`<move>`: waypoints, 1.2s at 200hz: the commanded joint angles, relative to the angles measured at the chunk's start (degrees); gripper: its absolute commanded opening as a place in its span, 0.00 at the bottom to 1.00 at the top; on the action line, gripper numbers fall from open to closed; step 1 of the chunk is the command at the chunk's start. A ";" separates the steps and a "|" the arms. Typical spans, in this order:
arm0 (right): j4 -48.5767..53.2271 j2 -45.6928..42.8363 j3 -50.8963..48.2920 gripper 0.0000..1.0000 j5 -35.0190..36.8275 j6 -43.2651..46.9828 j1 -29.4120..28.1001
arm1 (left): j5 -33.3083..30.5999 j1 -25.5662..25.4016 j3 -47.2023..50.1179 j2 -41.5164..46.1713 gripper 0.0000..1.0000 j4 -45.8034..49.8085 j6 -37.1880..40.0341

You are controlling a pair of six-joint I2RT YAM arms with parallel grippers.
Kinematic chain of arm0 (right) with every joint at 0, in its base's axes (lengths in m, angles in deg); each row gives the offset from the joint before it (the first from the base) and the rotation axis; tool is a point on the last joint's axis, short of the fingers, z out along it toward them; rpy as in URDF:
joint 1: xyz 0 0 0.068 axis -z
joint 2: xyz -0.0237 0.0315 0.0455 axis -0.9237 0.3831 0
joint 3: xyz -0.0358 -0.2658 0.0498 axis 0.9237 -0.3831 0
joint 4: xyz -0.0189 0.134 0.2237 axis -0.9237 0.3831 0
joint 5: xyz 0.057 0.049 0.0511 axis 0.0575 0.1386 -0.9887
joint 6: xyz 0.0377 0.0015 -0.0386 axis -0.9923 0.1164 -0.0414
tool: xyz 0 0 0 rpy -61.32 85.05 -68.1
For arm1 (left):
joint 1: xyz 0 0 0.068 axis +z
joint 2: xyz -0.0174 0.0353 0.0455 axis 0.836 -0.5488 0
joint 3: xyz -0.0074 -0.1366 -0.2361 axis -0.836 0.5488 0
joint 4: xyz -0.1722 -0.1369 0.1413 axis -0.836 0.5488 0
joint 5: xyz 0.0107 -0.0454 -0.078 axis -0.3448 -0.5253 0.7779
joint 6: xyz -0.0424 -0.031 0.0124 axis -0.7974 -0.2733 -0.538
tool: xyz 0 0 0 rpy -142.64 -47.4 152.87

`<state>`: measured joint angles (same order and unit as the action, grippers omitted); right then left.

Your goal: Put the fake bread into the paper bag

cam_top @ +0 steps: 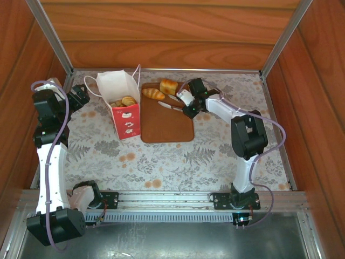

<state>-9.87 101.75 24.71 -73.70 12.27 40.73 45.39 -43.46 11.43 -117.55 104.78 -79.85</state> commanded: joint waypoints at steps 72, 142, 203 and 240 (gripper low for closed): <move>-0.53 4.32 6.45 0.41 -1.57 0.33 -3.26 | 1.30 -0.18 0.29 0.25 1.00 -0.98 0.61; -1.16 -2.15 0.05 0.39 -0.95 -1.18 -5.49 | 1.35 -0.20 0.65 0.27 1.00 -1.04 0.69; -0.05 -0.94 1.52 0.42 3.03 -7.14 -5.60 | 1.60 -0.24 0.81 0.27 1.00 -0.96 0.75; -0.62 0.55 3.69 0.43 4.68 -9.00 -5.85 | 1.40 -0.23 0.86 0.49 1.00 -1.01 0.85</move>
<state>-9.54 101.68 26.13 -70.64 5.73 35.20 46.31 -43.46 11.63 -117.55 104.74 -79.85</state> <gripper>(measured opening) 0.424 0.999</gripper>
